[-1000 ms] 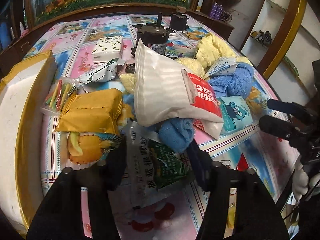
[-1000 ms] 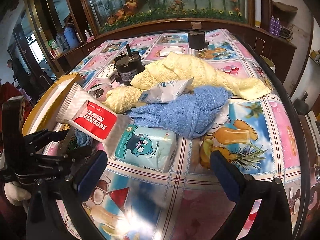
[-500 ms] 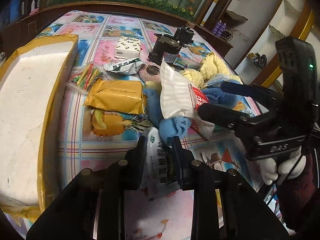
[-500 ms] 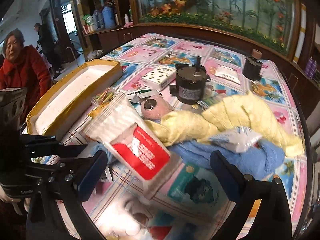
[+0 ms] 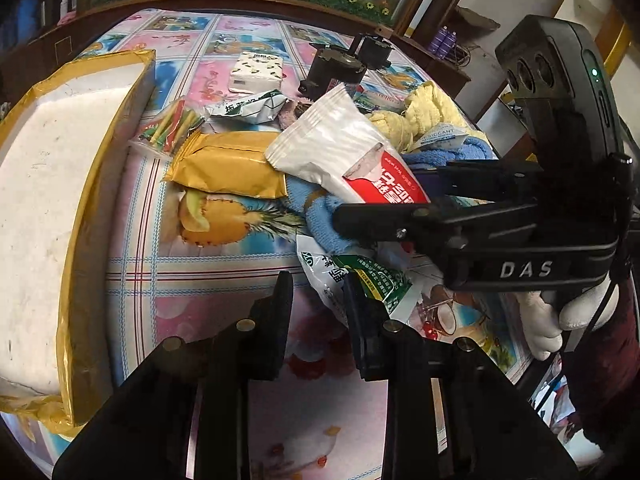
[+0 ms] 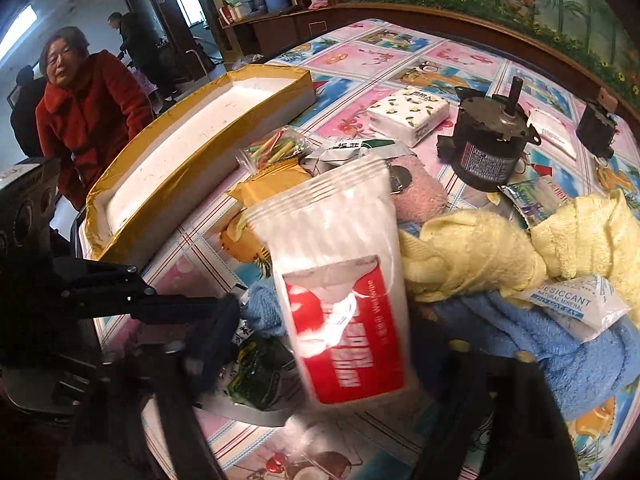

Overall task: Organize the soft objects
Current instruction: 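Carry the sachet and wet-wipe pack into the white box tray with both grippers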

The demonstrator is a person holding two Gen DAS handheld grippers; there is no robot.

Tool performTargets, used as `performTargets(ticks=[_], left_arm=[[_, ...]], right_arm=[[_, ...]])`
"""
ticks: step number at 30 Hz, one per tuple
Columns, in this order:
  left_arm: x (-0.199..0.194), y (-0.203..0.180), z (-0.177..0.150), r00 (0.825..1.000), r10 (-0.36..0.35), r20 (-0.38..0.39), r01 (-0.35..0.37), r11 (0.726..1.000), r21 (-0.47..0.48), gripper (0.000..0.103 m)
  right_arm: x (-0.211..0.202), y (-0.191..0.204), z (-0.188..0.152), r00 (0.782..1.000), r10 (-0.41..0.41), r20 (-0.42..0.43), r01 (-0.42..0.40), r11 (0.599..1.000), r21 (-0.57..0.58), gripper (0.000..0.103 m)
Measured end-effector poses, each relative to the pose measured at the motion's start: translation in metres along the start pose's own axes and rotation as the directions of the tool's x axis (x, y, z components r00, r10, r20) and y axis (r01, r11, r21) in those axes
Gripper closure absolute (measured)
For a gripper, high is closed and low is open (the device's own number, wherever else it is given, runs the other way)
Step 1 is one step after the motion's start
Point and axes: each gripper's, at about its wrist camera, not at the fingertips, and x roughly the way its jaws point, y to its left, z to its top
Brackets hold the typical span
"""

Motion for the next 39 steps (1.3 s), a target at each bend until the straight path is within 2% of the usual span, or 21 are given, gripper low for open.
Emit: performTargets(ticks=[2, 6, 8, 10, 12, 15, 18, 19, 20, 21, 25, 30, 34, 37, 39], left_arm=[[0.0, 0.001, 0.0, 1.0, -0.003, -0.004, 0.002, 1.0, -0.015, 0.071], [-0.001, -0.001, 0.003, 1.0, -0.01, 0.001, 0.01, 0.999, -0.043, 0.054], [-0.005, -0.003, 0.003, 0.999, -0.034, 0.021, 0.035, 0.998, -0.054, 0.05], [-0.006, -0.008, 0.005, 0.998, -0.049, 0.027, 0.05, 0.998, -0.048, 0.039], [-0.001, -0.016, 0.007, 0.999, -0.038, 0.018, 0.039, 0.999, -0.03, 0.037], [0.018, -0.03, 0.01, 1.0, -0.002, -0.029, 0.002, 1.0, 0.018, 0.037], [0.028, -0.048, 0.01, 0.997, 0.076, -0.018, -0.074, 0.992, 0.106, 0.037], [0.029, -0.05, 0.009, 0.997, 0.078, -0.021, -0.075, 0.99, 0.117, 0.047], [0.028, -0.05, 0.009, 0.999, 0.047, -0.023, -0.045, 0.992, 0.114, 0.058], [0.028, -0.047, 0.008, 0.999, 0.012, -0.035, -0.009, 0.995, 0.1, 0.067], [0.01, -0.032, 0.007, 0.999, -0.03, 0.012, 0.029, 0.999, 0.046, 0.068], [-0.053, 0.003, 0.019, 0.985, -0.124, 0.121, 0.133, 0.989, -0.063, 0.068], [-0.097, 0.05, 0.045, 0.974, -0.08, 0.213, 0.113, 0.983, -0.146, 0.068], [-0.112, 0.091, 0.07, 0.968, 0.016, 0.251, 0.033, 0.981, -0.19, 0.068], [-0.111, 0.118, 0.086, 0.967, 0.053, 0.25, 0.003, 0.976, -0.217, 0.068]], right_arm=[[-0.009, -0.007, -0.001, 0.999, 0.024, 0.022, -0.025, 0.998, 0.056, 0.06], [-0.032, -0.025, -0.011, 0.993, 0.071, 0.09, -0.085, 0.983, 0.164, 0.062], [-0.042, -0.03, -0.018, 0.992, 0.062, 0.11, -0.082, 0.979, 0.189, 0.062], [-0.051, -0.034, -0.024, 0.991, 0.05, 0.126, -0.075, 0.975, 0.208, 0.062], [-0.058, -0.038, -0.029, 0.99, 0.032, 0.14, -0.063, 0.973, 0.222, 0.061], [-0.07, -0.042, -0.035, 0.986, 0.037, 0.16, -0.076, 0.966, 0.247, 0.061], [-0.074, -0.039, -0.036, 0.984, 0.036, 0.175, -0.08, 0.964, 0.254, 0.061], [-0.076, -0.038, -0.036, 0.983, 0.04, 0.178, -0.085, 0.964, 0.253, 0.061], [-0.079, -0.036, -0.037, 0.983, 0.044, 0.181, -0.09, 0.963, 0.253, 0.061], [-0.082, -0.034, -0.037, 0.982, 0.045, 0.184, -0.091, 0.964, 0.249, 0.061], [-0.09, -0.018, -0.031, 0.978, 0.054, 0.201, -0.098, 0.971, 0.218, 0.061], [-0.094, 0.01, -0.013, 0.972, 0.084, 0.221, -0.122, 0.979, 0.163, 0.061], [-0.09, 0.031, 0.02, 0.957, 0.171, 0.236, -0.207, 0.968, 0.141, 0.061], [-0.076, 0.044, 0.054, 0.934, 0.252, 0.252, -0.296, 0.943, 0.153, 0.061], [-0.061, 0.051, 0.078, 0.922, 0.29, 0.258, -0.34, 0.925, 0.173, 0.061]])
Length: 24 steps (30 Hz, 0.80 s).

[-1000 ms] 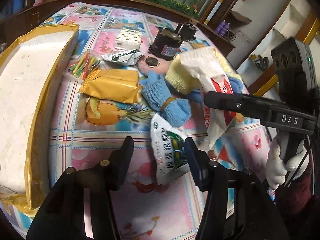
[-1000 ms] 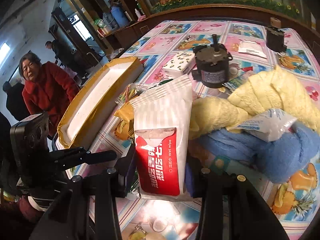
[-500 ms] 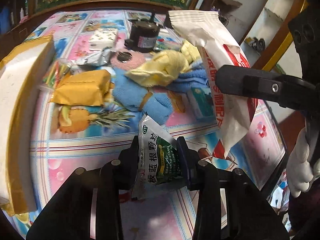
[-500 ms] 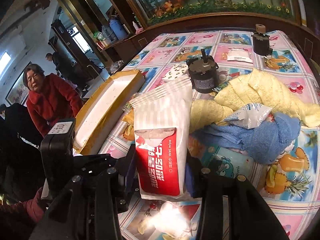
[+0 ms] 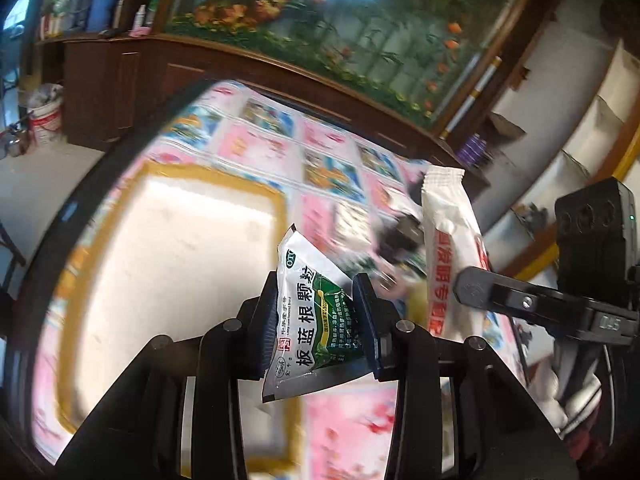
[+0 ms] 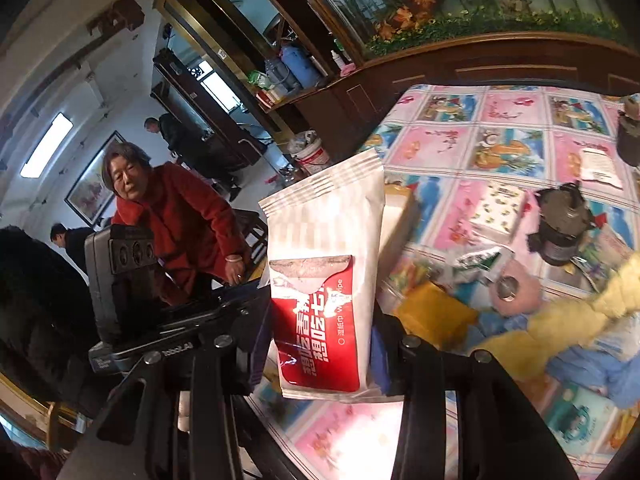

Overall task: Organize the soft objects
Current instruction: 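Carry the sachet and wet-wipe pack into the white box tray with both grippers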

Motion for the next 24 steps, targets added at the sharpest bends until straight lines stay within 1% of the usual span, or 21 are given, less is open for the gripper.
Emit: performTargets(ticks=[2, 3, 5, 6, 7, 9, 12, 14, 17, 20, 22, 24], left_arm=[[0.015, 0.02, 0.019, 0.999, 0.05, 0.004, -0.05, 0.999, -0.007, 0.068], [0.024, 0.031, 0.024, 0.997, 0.079, 0.007, -0.079, 0.997, -0.007, 0.068], [0.041, 0.051, 0.035, 0.993, 0.117, -0.002, -0.117, 0.993, -0.02, 0.068], [0.051, 0.061, 0.04, 0.989, 0.147, -0.012, -0.147, 0.989, -0.032, 0.068], [0.06, 0.07, 0.044, 0.987, 0.158, -0.022, -0.159, 0.986, -0.042, 0.068], [0.073, 0.086, 0.049, 0.986, 0.16, -0.039, -0.162, 0.985, -0.065, 0.068], [0.086, 0.099, 0.05, 0.983, 0.176, -0.059, -0.181, 0.98, -0.078, 0.068], [0.093, 0.102, 0.052, 0.98, 0.186, -0.065, -0.191, 0.979, -0.075, 0.068], [0.094, 0.101, 0.053, 0.978, 0.198, -0.062, -0.203, 0.975, -0.088, 0.068], [0.094, 0.106, 0.053, 0.976, 0.203, -0.076, -0.211, 0.971, -0.115, 0.061], [0.09, 0.106, 0.052, 0.976, 0.204, -0.077, -0.213, 0.969, -0.127, 0.061], [0.082, 0.105, 0.052, 0.975, 0.211, -0.069, -0.219, 0.966, -0.134, 0.061]], right_arm=[[0.032, 0.003, 0.019, 0.999, 0.041, -0.02, -0.04, 0.998, 0.049, 0.061], [0.051, 0.004, 0.028, 0.998, 0.043, -0.034, -0.041, 0.997, 0.064, 0.061], [0.081, 0.006, 0.04, 0.998, 0.016, -0.059, -0.011, 0.997, 0.078, 0.061], [0.101, 0.005, 0.046, 0.997, -0.011, -0.079, 0.018, 0.996, 0.088, 0.062], [0.111, 0.001, 0.049, 0.996, -0.038, -0.085, 0.047, 0.994, 0.098, 0.061], [0.134, -0.013, 0.056, 0.993, -0.049, -0.105, 0.064, 0.987, 0.145, 0.062], [0.155, -0.03, 0.058, 0.988, -0.073, -0.134, 0.099, 0.974, 0.203, 0.062], [0.167, -0.036, 0.058, 0.983, -0.109, -0.151, 0.139, 0.969, 0.207, 0.062], [0.176, -0.037, 0.06, 0.979, -0.136, -0.154, 0.166, 0.965, 0.204, 0.059], [0.177, -0.035, 0.059, 0.973, -0.177, -0.148, 0.203, 0.961, 0.186, 0.058], [0.176, -0.034, 0.06, 0.969, -0.202, -0.142, 0.225, 0.959, 0.173, 0.054], [0.167, -0.034, 0.061, 0.973, -0.195, -0.125, 0.216, 0.959, 0.184, 0.054]])
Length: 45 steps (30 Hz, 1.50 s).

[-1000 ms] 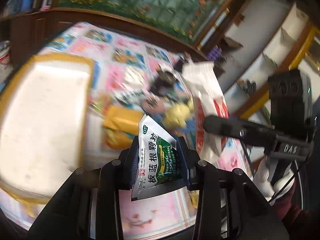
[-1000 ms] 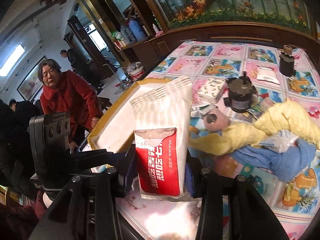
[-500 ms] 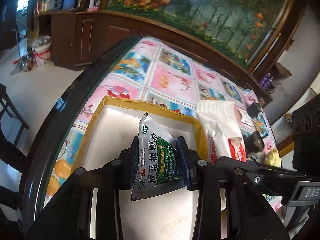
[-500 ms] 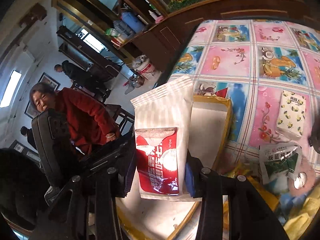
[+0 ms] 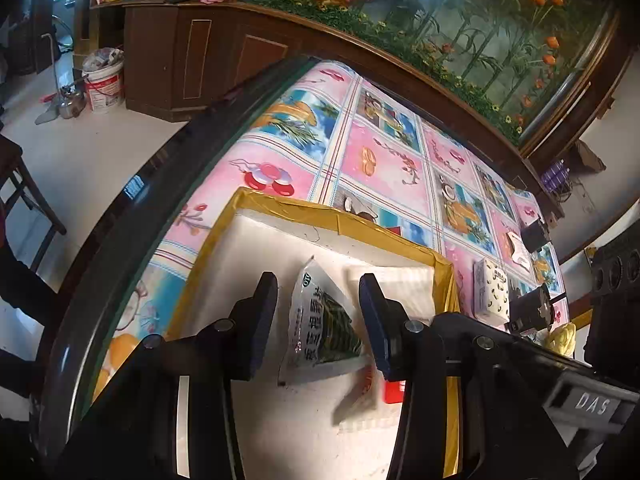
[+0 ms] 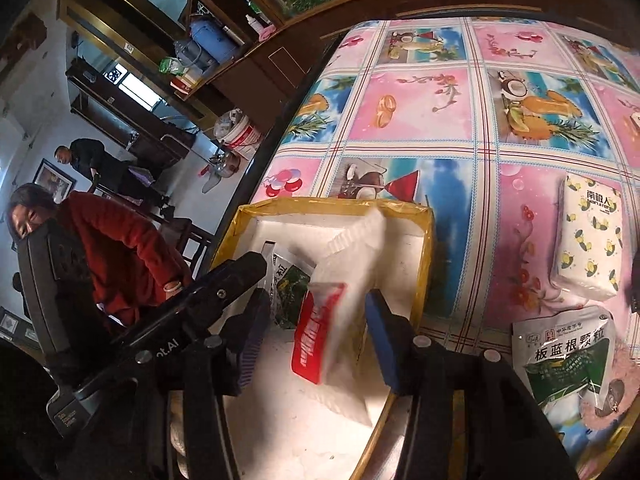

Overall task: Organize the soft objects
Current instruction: 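Carry the sachet and wet-wipe pack into the white box tray with both grippers, then grasp the yellow towel from the pile with the left gripper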

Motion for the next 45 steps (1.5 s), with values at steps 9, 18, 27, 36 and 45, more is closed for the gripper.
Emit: performTargets(ticks=[9, 18, 27, 36, 45], left_arm=[[-0.07, -0.052, -0.024, 0.994, -0.075, 0.08, 0.066, 0.992, 0.108, 0.057], [-0.046, -0.157, -0.083, 0.981, -0.176, -0.083, 0.192, 0.939, 0.284, 0.045], [0.003, -0.269, -0.128, 0.977, -0.152, -0.15, 0.207, 0.844, 0.495, 0.045], [0.055, -0.318, -0.159, 0.994, 0.028, -0.104, 0.057, 0.686, 0.725, 0.045], [0.047, -0.309, -0.157, 0.995, -0.006, -0.095, 0.076, 0.642, 0.763, 0.045]], right_arm=[[-0.101, -0.033, -0.021, 0.99, -0.001, 0.142, 0.007, 0.999, -0.041, 0.054], [-0.196, -0.136, -0.086, 0.943, -0.222, 0.246, 0.214, 0.975, 0.059, 0.053], [-0.236, -0.2, -0.133, 0.928, -0.263, 0.264, 0.222, 0.959, 0.175, 0.053], [-0.247, -0.218, -0.157, 0.94, -0.229, 0.252, 0.19, 0.967, 0.17, 0.053], [-0.211, -0.21, -0.165, 0.975, -0.163, 0.152, 0.147, 0.982, 0.115, 0.053]])
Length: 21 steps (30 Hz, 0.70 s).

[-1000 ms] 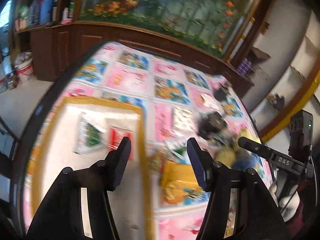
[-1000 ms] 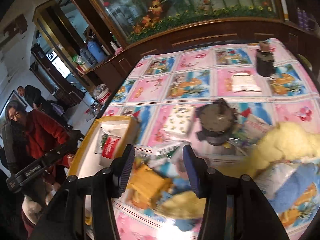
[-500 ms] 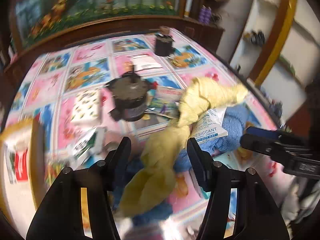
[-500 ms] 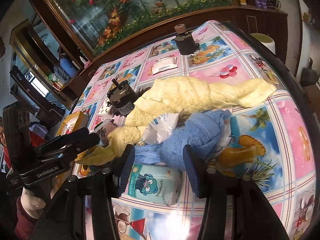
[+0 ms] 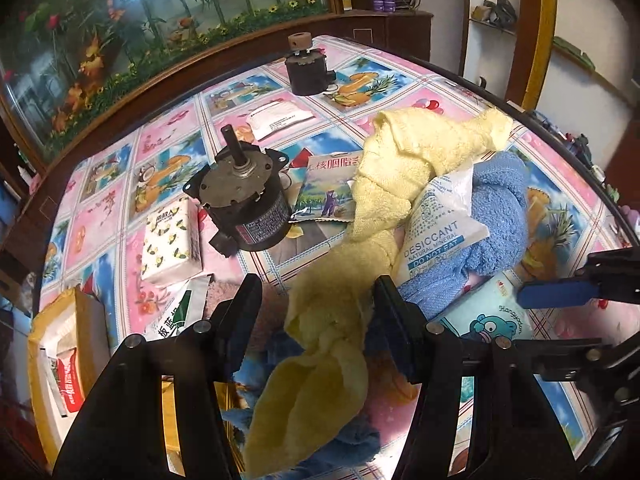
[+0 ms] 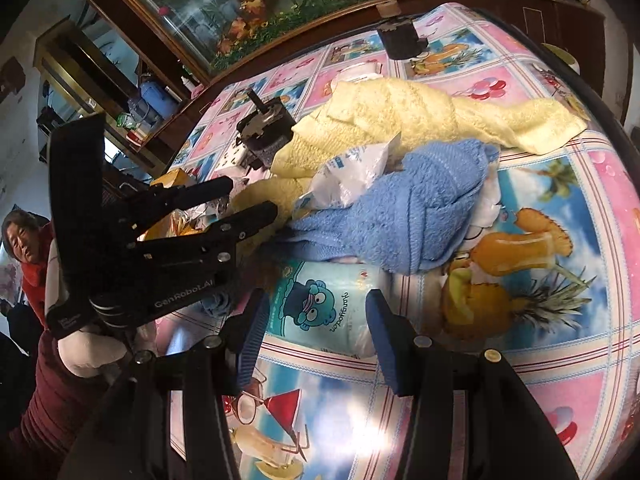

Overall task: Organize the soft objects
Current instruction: 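Grasp the yellow towel from the pile with the left gripper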

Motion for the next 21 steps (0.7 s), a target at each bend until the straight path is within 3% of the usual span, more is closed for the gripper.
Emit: performTargets(ticks=[2, 4, 8, 12, 14, 15, 21], left_arm=[[0.005, 0.006, 0.0, 1.0, -0.022, -0.011, 0.022, 1.0, -0.019, 0.045], [0.009, 0.009, 0.0, 0.999, -0.031, -0.013, 0.03, 0.999, -0.031, 0.035], [0.021, 0.0, -0.003, 0.999, -0.012, -0.046, 0.012, 1.0, 0.01, 0.035], [0.025, -0.001, -0.001, 0.999, -0.01, -0.049, 0.01, 1.0, 0.004, 0.035], [0.023, 0.001, -0.001, 0.998, -0.033, -0.048, 0.032, 0.999, -0.017, 0.044], [0.022, 0.002, -0.001, 0.996, -0.07, -0.05, 0.068, 0.997, -0.036, 0.061], [0.003, 0.008, -0.004, 0.995, -0.094, -0.015, 0.092, 0.991, -0.098, 0.061]], right_arm=[[0.007, 0.002, 0.0, 1.0, -0.017, -0.016, 0.017, 1.0, -0.005, 0.05], [0.009, 0.002, 0.001, 1.0, -0.013, -0.014, 0.013, 1.0, -0.001, 0.047], [0.012, 0.007, 0.003, 1.0, -0.01, -0.015, 0.009, 1.0, -0.021, 0.037], [0.014, 0.012, 0.001, 0.999, -0.051, -0.018, 0.05, 0.997, -0.054, 0.036], [0.014, 0.015, 0.0, 0.998, -0.066, -0.016, 0.065, 0.995, -0.071, 0.035], [0.014, 0.018, -0.001, 0.997, -0.076, -0.014, 0.074, 0.994, -0.083, 0.035], [0.009, 0.028, -0.009, 0.987, -0.16, 0.02, 0.161, 0.976, -0.145, 0.032]])
